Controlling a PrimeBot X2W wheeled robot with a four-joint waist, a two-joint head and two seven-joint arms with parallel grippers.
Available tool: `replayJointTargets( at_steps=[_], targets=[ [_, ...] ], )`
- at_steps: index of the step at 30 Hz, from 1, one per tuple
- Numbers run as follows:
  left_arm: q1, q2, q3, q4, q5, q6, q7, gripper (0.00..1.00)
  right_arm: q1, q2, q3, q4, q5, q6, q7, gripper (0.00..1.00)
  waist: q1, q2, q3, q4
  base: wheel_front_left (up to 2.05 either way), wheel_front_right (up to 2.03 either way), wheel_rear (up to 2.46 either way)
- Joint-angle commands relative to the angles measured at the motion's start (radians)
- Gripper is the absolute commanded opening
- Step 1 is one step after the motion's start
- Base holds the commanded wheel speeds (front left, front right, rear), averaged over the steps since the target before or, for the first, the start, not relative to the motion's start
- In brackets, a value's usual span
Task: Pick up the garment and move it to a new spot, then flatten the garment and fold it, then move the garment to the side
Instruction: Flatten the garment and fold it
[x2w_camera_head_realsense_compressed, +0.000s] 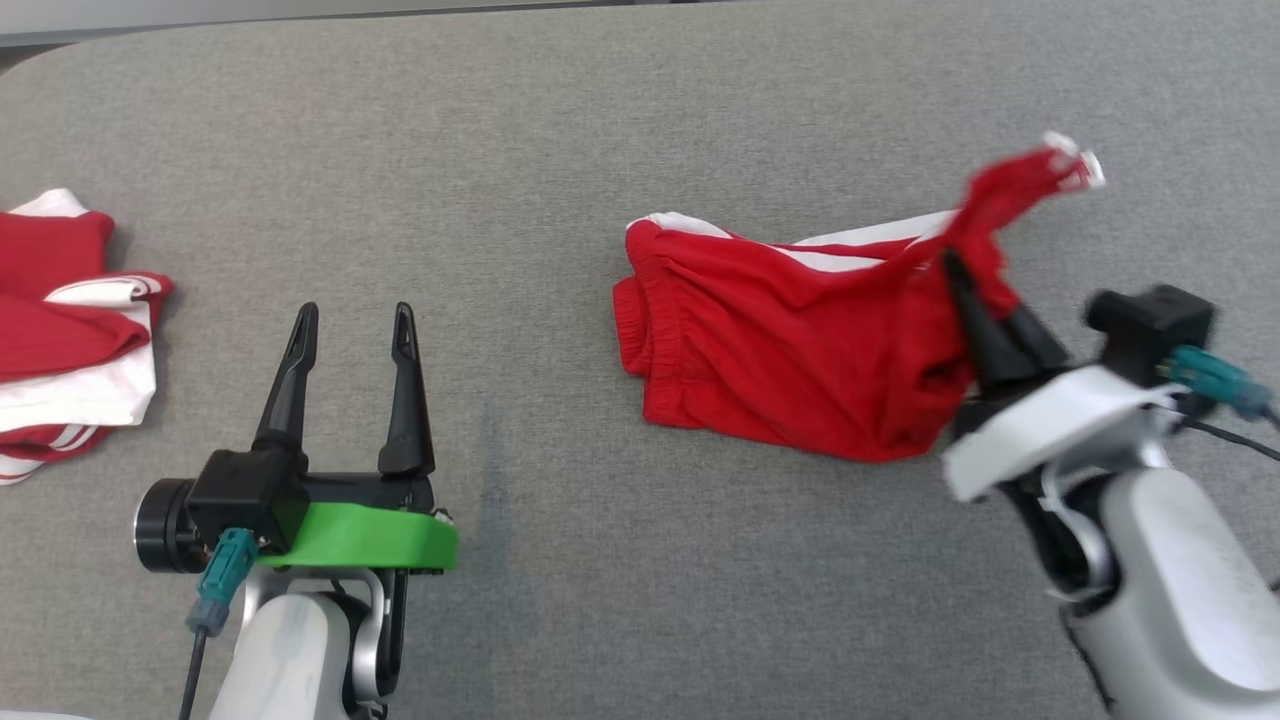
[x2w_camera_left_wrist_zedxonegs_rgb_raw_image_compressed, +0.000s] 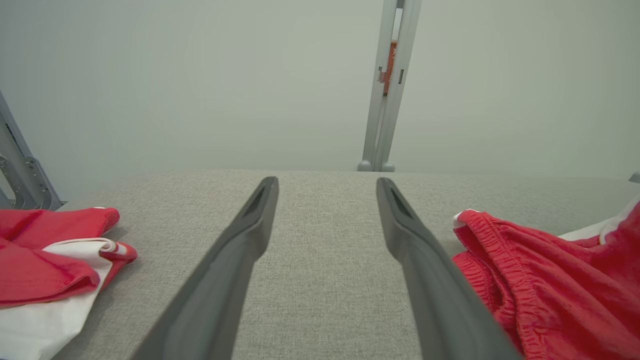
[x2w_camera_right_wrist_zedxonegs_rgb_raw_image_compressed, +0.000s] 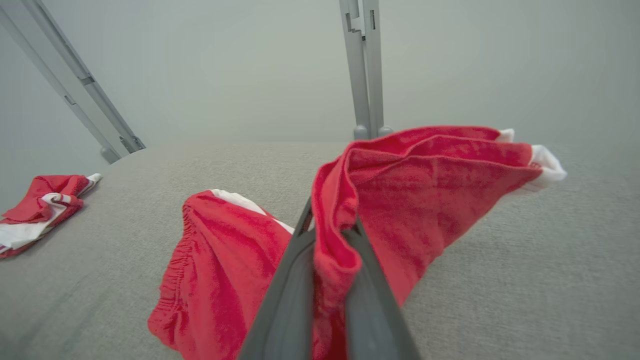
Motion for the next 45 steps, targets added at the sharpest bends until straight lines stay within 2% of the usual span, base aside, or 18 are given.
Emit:
replayJointTargets(
  at_steps=[1, 6, 12, 13, 14, 15, 22, 24, 27, 31, 35, 39, 45],
  targets=[
    [0.011, -0.002, -0.002, 0.001, -0.009, 0.005, -0.004, 1.00, -0.028, 0.012, 0.042, -0.011, -0.008, 0.000, 0.011, 0.00, 0.0000, 0.0000, -0.001, 0.013, 0.00, 0.00, 0.00],
    [-0.010, -0.011, -0.011, 0.017, -0.017, 0.007, -0.011, 1.00, -0.070, 0.057, 0.222, 0.010, 0.015, 0.000, 0.047, 0.00, 0.0000, 0.0000, 0.003, 0.053, 0.00, 0.00, 0.00],
    [0.005, -0.023, 0.001, 0.030, -0.033, 0.018, -0.021, 1.00, -0.015, 0.063, 0.309, 0.055, 0.030, 0.000, 0.054, 0.00, 0.0000, 0.0000, 0.005, 0.077, 0.00, 0.00, 0.00],
    [0.007, -0.023, 0.002, 0.031, -0.033, 0.018, -0.023, 1.00, -0.007, 0.063, 0.313, 0.058, 0.031, 0.000, 0.043, 0.20, 0.0000, 0.0000, 0.006, 0.078, 0.00, 0.00, 0.00],
    [0.008, -0.023, 0.002, 0.032, -0.032, 0.018, -0.025, 1.00, -0.001, 0.061, 0.318, 0.061, 0.030, 0.000, 0.037, 0.54, 0.0000, 0.0000, 0.006, 0.078, 0.00, 0.00, 0.00],
    [0.010, -0.023, 0.003, 0.034, -0.032, 0.018, -0.026, 1.00, 0.002, 0.061, 0.326, 0.056, 0.026, 0.000, 0.022, 1.00, 0.0000, 0.0000, 0.006, 0.078, 0.00, 0.00, 0.00],
    [0.005, -0.015, 0.014, 0.037, -0.022, 0.021, -0.030, 1.00, -0.008, 0.025, 0.323, -0.042, 0.002, 0.000, -0.123, 1.00, 0.0000, 0.0000, 0.005, 0.059, 0.00, 0.00, 0.00],
    [0.006, -0.011, 0.016, 0.037, -0.017, 0.021, -0.029, 1.00, 0.002, 0.020, 0.283, -0.069, -0.005, 0.000, -0.146, 1.00, 0.0000, 0.0000, 0.002, 0.051, 0.00, 0.00, 0.00],
    [0.017, -0.001, 0.023, 0.035, -0.015, 0.026, -0.029, 1.00, 0.034, 0.018, 0.170, -0.098, -0.022, 0.000, -0.169, 1.00, 0.0000, 0.0000, -0.007, 0.031, 0.00, 0.00, 0.00],
    [0.030, 0.011, 0.029, 0.035, -0.012, 0.031, -0.029, 1.00, 0.095, 0.019, 0.003, -0.118, -0.048, 0.000, -0.180, 1.00, 0.0000, 0.0000, -0.027, 0.007, 0.00, 0.00, 0.00],
    [0.049, 0.026, 0.029, 0.038, -0.014, 0.033, -0.020, 1.00, 0.178, 0.032, -0.122, -0.134, -0.073, 0.000, -0.174, 1.00, 0.0000, 0.0000, -0.060, -0.013, 0.00, 0.00, 0.00],
    [0.074, 0.036, 0.028, 0.034, -0.013, 0.037, -0.013, 1.00, 0.246, 0.047, -0.177, -0.160, -0.098, 0.000, -0.152, 1.00, 0.0000, 0.0000, -0.094, -0.029, 0.00, 0.00, 0.00],
    [0.121, 0.048, 0.022, 0.041, -0.016, 0.041, -0.001, 1.00, 0.313, 0.054, -0.179, -0.187, -0.104, 0.000, -0.123, 1.00, 0.0000, 0.0000, -0.146, -0.046, 0.00, 0.00, 0.00]
  ],
)
